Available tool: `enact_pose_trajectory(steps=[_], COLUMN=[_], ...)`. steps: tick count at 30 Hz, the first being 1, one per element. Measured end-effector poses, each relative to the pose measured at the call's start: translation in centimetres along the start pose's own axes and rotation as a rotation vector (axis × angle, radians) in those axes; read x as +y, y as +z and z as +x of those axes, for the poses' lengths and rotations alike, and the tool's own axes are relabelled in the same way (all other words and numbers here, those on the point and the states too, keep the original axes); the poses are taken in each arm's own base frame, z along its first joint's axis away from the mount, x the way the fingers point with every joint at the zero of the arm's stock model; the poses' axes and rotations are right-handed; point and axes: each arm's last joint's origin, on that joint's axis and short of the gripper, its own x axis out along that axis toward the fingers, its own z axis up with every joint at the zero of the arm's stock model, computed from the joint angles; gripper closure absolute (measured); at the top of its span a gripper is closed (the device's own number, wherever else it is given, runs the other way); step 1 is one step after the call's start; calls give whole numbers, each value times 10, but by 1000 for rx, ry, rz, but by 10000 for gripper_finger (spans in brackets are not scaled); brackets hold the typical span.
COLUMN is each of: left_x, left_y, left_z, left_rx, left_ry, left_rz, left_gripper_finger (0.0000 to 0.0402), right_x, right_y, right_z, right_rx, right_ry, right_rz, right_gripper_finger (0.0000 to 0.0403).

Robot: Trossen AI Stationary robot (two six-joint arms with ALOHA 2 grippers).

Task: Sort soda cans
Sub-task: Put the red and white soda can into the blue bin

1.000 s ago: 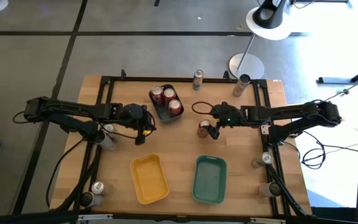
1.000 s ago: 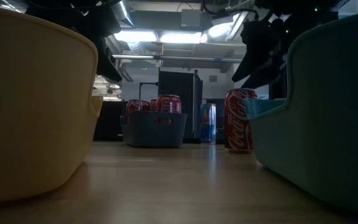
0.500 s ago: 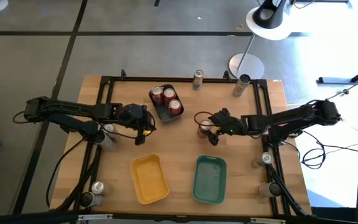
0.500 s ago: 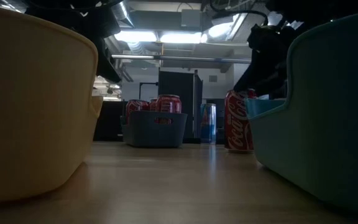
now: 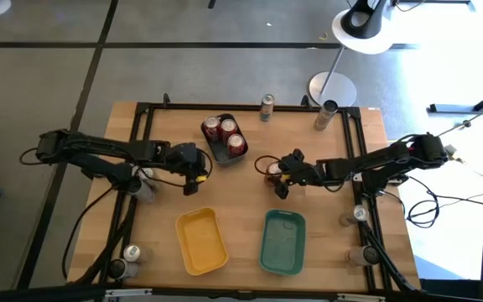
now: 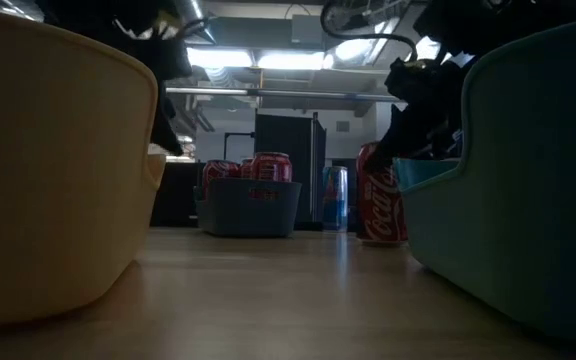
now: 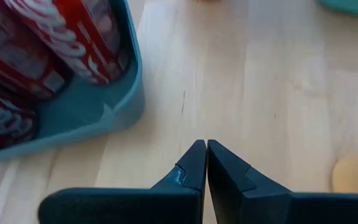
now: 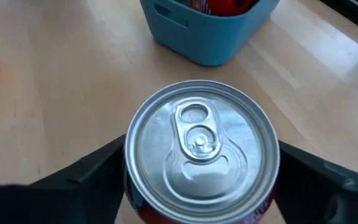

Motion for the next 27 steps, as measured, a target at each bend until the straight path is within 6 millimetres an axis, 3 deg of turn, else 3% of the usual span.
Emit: enact_pose_trajectory(steps=[3,9,13,27], left_x=[-1,1,7,10], left_y=[-3,-8,-8,5], left_z=[10,36,53,100], left_rx=[47,126,130,-69], left_ry=[3,98,209,249], left_rz=[2,9,-1,25], left_gripper_finger=[394,394,394,394], right_x=[0,1,4,15], right_y=[1,3,16,57], right_z=[0,0,-3,-12], right_rx=[-5,-10,-46,-250], right_ry=[3,-2,-4,25], right_rz=[3,11,31,64], right_gripper_finger=[118,117,117,117])
